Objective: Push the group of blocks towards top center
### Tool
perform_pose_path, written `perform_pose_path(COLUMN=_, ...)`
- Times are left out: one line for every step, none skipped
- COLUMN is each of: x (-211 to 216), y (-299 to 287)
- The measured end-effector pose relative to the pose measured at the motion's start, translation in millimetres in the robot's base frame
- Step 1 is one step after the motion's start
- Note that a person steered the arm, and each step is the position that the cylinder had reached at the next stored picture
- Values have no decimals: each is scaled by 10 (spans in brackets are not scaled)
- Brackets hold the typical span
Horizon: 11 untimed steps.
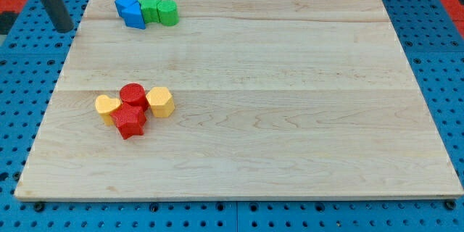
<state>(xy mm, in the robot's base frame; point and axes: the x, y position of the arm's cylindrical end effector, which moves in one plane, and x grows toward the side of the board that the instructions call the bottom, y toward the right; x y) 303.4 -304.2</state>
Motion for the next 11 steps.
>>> perform_pose_path(x=1, y=0)
perform_pose_path(x=8, y=1)
perform_pose_path(x=30, y=27)
perform_pose_path(x=30, y=27)
perform_pose_path(x=-5, y=26)
perform_pose_path(x=-368, y=283)
perform_pose_path(x=-513, y=342)
perform_pose_path(x=-654, y=816)
perform_pose_path(x=-654, y=1346)
perform_pose_path(x=-528, y=1587)
perform_pose_path(x=-489, y=1926)
